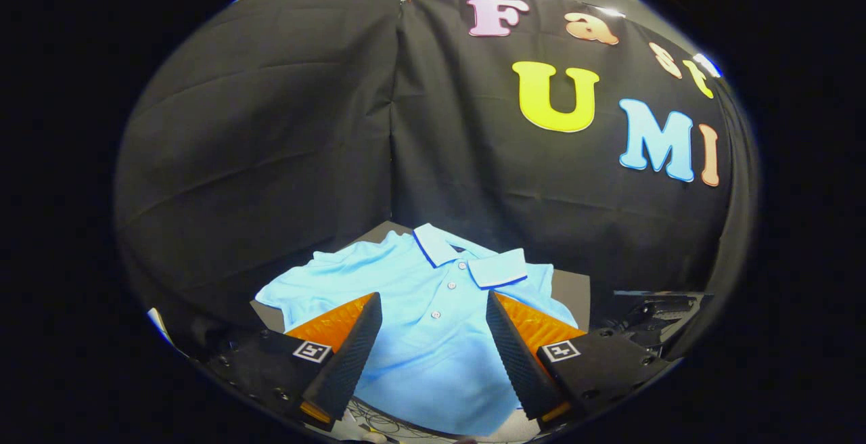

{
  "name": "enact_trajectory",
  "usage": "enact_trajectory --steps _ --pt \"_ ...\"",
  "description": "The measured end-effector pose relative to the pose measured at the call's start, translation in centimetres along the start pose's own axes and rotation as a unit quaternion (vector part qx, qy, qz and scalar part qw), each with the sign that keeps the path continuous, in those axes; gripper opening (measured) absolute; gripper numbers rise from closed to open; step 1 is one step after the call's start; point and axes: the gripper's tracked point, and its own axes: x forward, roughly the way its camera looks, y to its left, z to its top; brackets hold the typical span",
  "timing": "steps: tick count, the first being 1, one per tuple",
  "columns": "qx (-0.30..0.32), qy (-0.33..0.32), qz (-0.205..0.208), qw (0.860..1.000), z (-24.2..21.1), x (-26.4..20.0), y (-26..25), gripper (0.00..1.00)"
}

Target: Put the clothes into the washing machine and then close the washing machine lid.

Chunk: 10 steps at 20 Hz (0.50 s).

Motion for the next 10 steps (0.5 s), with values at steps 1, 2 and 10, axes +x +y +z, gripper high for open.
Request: enact_trajectory --steps 1,2,10 --pt "0.000 0.013 0.002 1.000 -0.1 0.5 0.1 0.97" --pt "0.003 0.025 0.004 1.000 -0.3 1.1 0.2 0.97" --pt "0.049 0.141 0.033 0.988 -2.8 4.8 1.0 0.97"
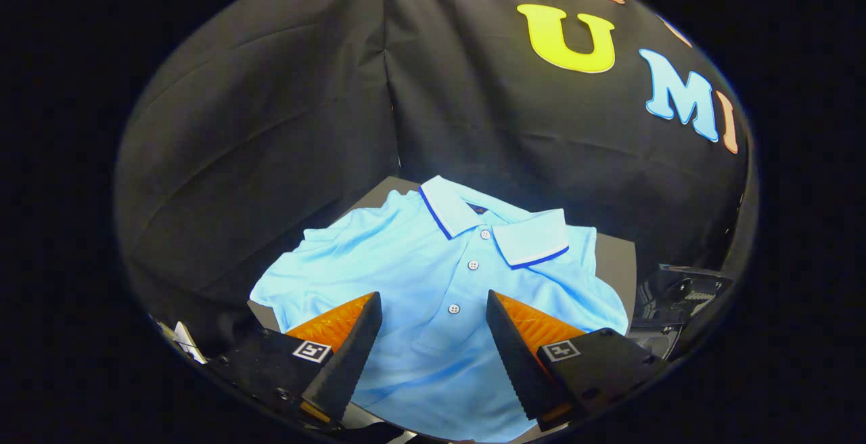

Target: Put the clothes into the washing machine and then close the washing machine lid.

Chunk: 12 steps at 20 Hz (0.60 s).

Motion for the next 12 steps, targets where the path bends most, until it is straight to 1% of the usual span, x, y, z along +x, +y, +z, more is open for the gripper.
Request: enact_trajectory --steps 2,6,10,11,12 --pt "-0.002 0.019 -0.005 1.000 -0.3 1.0 -0.5 0.97" --pt "-0.012 0.058 0.000 0.998 -1.7 2.0 -0.3 0.97" --pt "-0.042 0.068 -0.004 0.997 -1.4 2.3 -0.2 0.97" --pt "-0.044 0.071 0.000 0.996 -1.6 2.4 0.0 0.96" --pt "-0.042 0.076 0.000 0.996 -1.6 2.2 0.0 0.88"
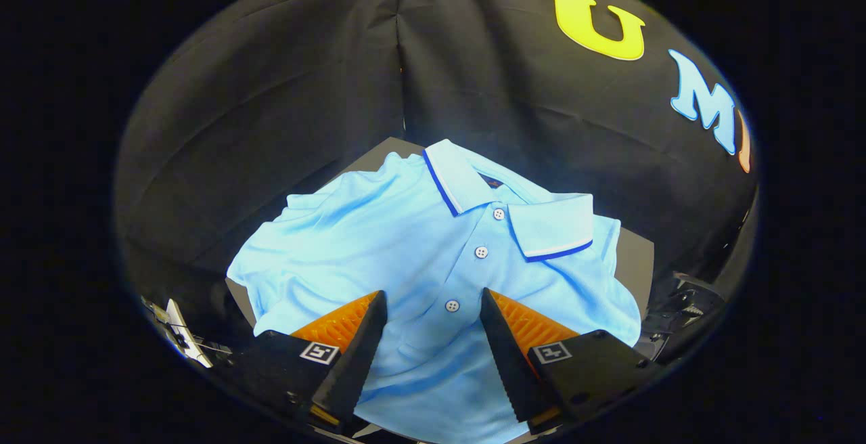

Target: Put the clothes into the washing machine and then close the washing machine lid.

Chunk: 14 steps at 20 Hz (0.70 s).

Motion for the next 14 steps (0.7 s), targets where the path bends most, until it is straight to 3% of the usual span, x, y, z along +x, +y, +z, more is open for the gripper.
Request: enact_trajectory --steps 2,5,7,9,14 --pt "-0.004 0.003 0.008 1.000 0.1 0.1 0.1 0.88" --pt "0.025 -0.021 0.021 0.999 0.4 0.7 0.6 0.24" --pt "0.021 -0.025 0.026 0.999 0.4 0.7 0.6 0.24" --pt "0.029 -0.022 0.027 0.999 0.5 0.6 0.7 0.08" --pt "0.018 -0.064 0.025 0.997 1.6 -0.5 0.8 0.01"
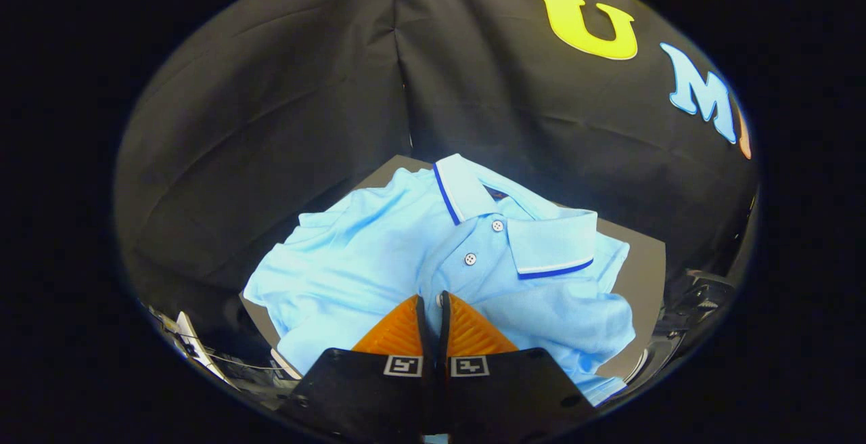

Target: Put the clothes into the washing machine and then close the washing machine lid.

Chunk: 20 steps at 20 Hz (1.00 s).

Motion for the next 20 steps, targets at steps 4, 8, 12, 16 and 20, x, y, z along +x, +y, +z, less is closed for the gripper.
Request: enact_trajectory --steps 4,8,12,16,20 --pt "-0.006 -0.044 0.007 0.999 2.1 -1.9 -0.1 0.01" --pt "-0.003 -0.082 0.017 0.996 3.7 -4.6 -1.0 0.01" --pt "0.003 -0.115 0.019 0.993 4.9 -7.1 -2.0 0.01" --pt "0.015 -0.138 0.014 0.990 5.2 -9.3 -3.8 0.01" --pt "0.020 -0.152 -0.002 0.988 4.7 -11.2 -6.2 0.01"
